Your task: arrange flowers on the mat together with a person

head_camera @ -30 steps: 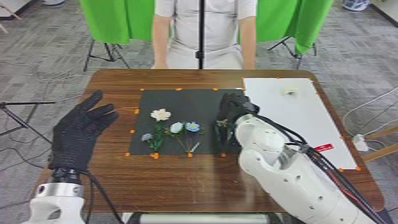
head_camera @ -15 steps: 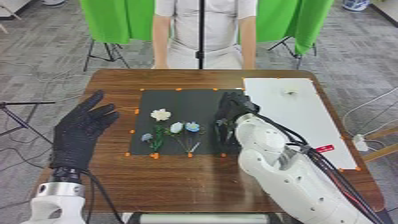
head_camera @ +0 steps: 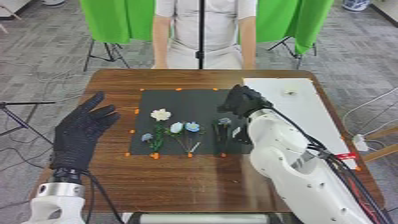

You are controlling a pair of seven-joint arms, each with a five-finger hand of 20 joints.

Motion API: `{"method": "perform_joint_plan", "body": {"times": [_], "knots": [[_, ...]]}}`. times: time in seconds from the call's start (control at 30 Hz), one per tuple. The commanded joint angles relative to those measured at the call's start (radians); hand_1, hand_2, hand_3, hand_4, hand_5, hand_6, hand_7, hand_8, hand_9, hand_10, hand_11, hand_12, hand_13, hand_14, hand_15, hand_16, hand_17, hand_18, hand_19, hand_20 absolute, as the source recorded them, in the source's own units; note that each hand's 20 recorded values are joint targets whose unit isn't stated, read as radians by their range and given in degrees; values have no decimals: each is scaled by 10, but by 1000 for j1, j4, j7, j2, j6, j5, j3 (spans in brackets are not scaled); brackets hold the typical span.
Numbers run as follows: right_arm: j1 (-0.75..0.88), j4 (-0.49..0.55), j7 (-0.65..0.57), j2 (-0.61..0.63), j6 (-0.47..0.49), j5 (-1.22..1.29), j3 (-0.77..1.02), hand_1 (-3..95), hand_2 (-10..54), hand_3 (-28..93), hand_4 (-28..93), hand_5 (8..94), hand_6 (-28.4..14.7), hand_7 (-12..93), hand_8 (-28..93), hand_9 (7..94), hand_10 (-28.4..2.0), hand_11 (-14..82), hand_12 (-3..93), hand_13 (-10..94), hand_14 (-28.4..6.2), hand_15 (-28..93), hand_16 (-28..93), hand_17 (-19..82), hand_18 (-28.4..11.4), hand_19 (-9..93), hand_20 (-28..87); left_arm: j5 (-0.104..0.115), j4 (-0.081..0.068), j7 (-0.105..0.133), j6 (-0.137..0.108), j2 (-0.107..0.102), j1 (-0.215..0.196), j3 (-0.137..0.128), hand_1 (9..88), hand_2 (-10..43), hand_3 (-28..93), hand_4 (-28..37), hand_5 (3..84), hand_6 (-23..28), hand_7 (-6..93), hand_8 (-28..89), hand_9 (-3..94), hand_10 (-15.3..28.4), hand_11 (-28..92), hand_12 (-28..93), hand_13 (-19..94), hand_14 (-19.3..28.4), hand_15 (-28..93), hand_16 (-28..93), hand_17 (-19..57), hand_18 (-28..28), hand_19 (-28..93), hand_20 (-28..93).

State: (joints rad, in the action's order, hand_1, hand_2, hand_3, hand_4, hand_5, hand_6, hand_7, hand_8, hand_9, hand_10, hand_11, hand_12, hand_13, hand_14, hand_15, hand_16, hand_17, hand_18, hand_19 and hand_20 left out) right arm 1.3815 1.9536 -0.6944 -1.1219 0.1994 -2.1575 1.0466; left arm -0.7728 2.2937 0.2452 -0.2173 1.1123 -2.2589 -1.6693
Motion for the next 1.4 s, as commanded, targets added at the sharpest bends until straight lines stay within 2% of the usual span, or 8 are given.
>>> {"method": "perform_joint_plan", "body": {"times": [0.03,0.27,0.4,0.6,0.73,0.87,1.1,1.4], "knots": [[282,239,56,48,-175,376,293,329,-53,680,-254,635,-23,173,-148,670,-156,287,160,603,-140,575,106,142,-189,639,144,-19,-2,-34,33,8,-14,-22,248,80,750,-222,423,108,73,-66,423,212,265,126,312,275,549,-67,-32,266,593,182],[506,272,244,-72,-174,1070,550,271,10,697,-250,565,-22,171,-149,580,-176,217,145,505,-171,505,86,99,-191,567,146,-28,0,-18,26,16,-48,-38,248,80,748,-222,423,107,72,-66,422,211,263,125,311,275,548,-66,-33,265,590,180],[612,275,317,-106,-219,1199,566,240,37,693,-255,512,-19,150,-141,540,-183,191,142,465,-183,485,87,88,-193,544,156,-19,6,24,14,13,-92,-51,246,78,747,-221,424,104,69,-67,422,210,262,126,311,276,548,-66,-33,265,590,180],[716,299,384,-154,-268,1288,583,203,59,696,-261,444,-11,121,-127,503,-184,164,138,422,-192,430,89,69,-203,496,160,-24,5,40,17,15,-109,-65,245,78,746,-221,421,94,63,-68,423,208,258,124,312,275,548,-65,-34,265,590,182],[751,316,472,-171,-314,1270,556,178,83,696,-264,382,-3,101,-116,470,-182,135,137,390,-201,380,100,57,-205,462,163,-31,7,18,18,22,-114,-71,245,77,746,-221,406,82,57,-68,427,204,249,120,313,276,548,-65,-33,266,590,183],[776,324,524,-181,-334,1264,550,163,100,699,-268,360,3,96,-113,457,-169,123,138,375,-202,349,111,50,-202,436,164,-78,9,-15,14,35,-116,-66,244,77,747,-221,399,77,56,-68,428,202,238,118,313,275,545,-65,-33,266,589,183],[768,307,552,-174,-289,1261,578,158,108,723,-271,502,-15,163,-136,534,-171,185,145,410,-188,405,132,55,-196,441,192,-68,-3,-22,21,32,-93,-47,245,77,746,-221,424,93,65,-66,427,204,243,125,311,275,543,-64,-34,264,585,181],[773,310,513,-187,-235,1231,619,159,108,728,-272,493,-7,156,-142,525,-172,175,139,407,-188,403,119,57,-196,439,197,-58,-18,-54,31,43,-57,-20,245,77,746,-221,418,91,62,-67,415,204,243,124,311,275,538,-65,-23,281,584,165]]}}
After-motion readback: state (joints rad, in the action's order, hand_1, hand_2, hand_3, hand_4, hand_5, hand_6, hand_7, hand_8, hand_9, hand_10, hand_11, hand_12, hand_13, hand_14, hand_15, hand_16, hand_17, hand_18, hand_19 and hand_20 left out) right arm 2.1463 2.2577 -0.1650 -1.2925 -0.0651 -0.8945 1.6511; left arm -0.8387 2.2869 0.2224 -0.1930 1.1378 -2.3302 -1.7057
